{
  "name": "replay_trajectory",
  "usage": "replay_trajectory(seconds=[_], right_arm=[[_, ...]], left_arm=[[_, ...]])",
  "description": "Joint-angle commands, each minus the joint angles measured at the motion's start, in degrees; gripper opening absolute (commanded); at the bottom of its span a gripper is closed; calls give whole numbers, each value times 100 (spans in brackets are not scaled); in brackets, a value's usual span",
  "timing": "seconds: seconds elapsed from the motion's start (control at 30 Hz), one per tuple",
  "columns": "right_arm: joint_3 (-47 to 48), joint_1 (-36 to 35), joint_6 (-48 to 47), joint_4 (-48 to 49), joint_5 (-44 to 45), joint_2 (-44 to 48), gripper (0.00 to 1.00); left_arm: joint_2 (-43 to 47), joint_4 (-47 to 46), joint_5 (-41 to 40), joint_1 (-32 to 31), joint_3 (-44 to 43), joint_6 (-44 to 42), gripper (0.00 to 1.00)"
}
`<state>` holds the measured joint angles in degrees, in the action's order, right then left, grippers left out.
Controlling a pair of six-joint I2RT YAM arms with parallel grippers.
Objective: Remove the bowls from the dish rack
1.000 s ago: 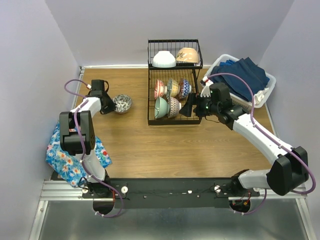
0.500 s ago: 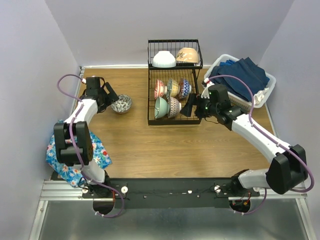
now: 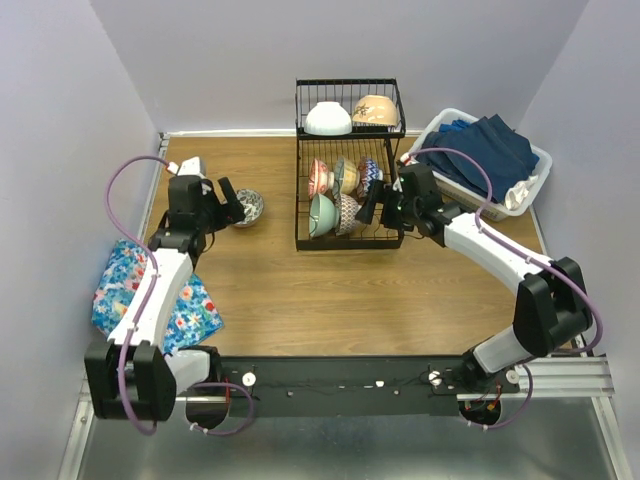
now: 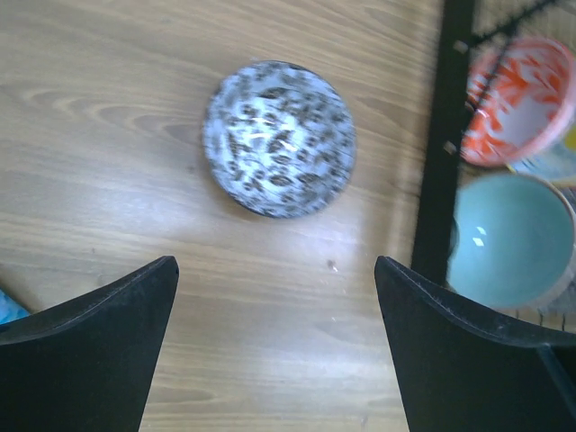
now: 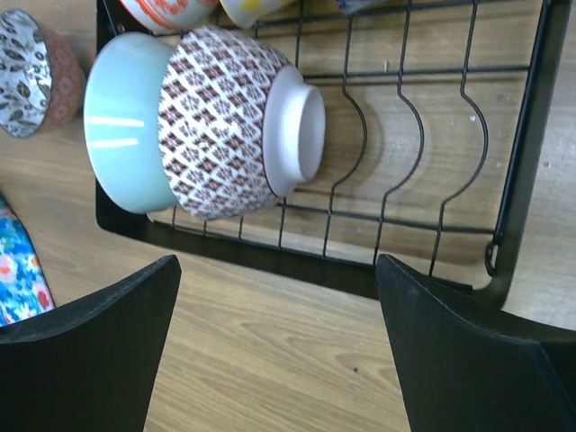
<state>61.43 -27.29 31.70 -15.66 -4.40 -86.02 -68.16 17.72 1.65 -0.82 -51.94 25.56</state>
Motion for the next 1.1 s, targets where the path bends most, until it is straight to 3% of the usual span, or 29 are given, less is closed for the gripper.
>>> replay_trajectory(seconds=[0.0,0.37,1.07], right_arm=[[422,-119,161,186,353,-292,97],[879,-295,231,204,256,-925,97],[1372,-426,152,336,19,-1778,95]], left_arm=[[628,30,-60,-445,342,-578,99],[1999,-225,142,-850,1528,-930,99],[2228,-541,-279,-1104,1626,-1115,99]])
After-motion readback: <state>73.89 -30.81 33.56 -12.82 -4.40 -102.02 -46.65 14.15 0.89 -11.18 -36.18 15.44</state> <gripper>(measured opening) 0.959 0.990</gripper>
